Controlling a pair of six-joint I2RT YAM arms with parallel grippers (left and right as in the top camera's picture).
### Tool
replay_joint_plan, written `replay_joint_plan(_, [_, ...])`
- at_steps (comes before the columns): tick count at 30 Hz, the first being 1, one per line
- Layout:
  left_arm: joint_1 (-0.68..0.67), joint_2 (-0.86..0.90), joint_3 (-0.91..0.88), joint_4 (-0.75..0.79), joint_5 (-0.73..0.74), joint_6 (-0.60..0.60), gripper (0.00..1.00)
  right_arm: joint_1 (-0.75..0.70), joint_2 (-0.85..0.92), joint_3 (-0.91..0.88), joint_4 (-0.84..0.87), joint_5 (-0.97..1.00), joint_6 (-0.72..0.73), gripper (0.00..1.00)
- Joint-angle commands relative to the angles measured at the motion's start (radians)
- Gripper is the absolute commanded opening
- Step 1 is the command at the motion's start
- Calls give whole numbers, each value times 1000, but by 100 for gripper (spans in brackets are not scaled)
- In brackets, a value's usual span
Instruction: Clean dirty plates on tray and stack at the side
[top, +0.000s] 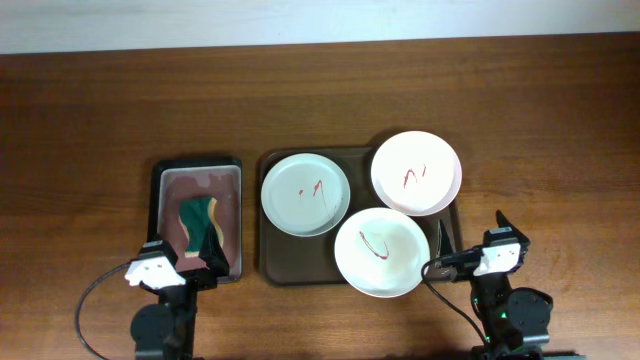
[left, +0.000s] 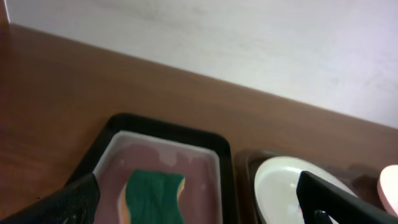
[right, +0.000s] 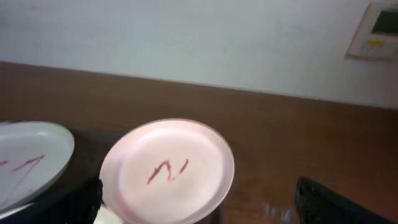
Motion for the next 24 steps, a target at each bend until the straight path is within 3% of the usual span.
replay_joint_plan(1, [-2,102,100,-24,-3,16,99,-6,53,76,-105,-17,31,99])
replay_joint_plan(8, [-2,402,333,-179,-3,57,99,-6,287,307,-274,-27,32,99])
replay_joint_plan(21, [-1,1115,989,-793,121,161,99,-6,782,811,-732,-177,31,99])
replay_joint_plan(24, [-1,1194,1019,-807,98,161,99,-6,821,845,-740,-258,31,99])
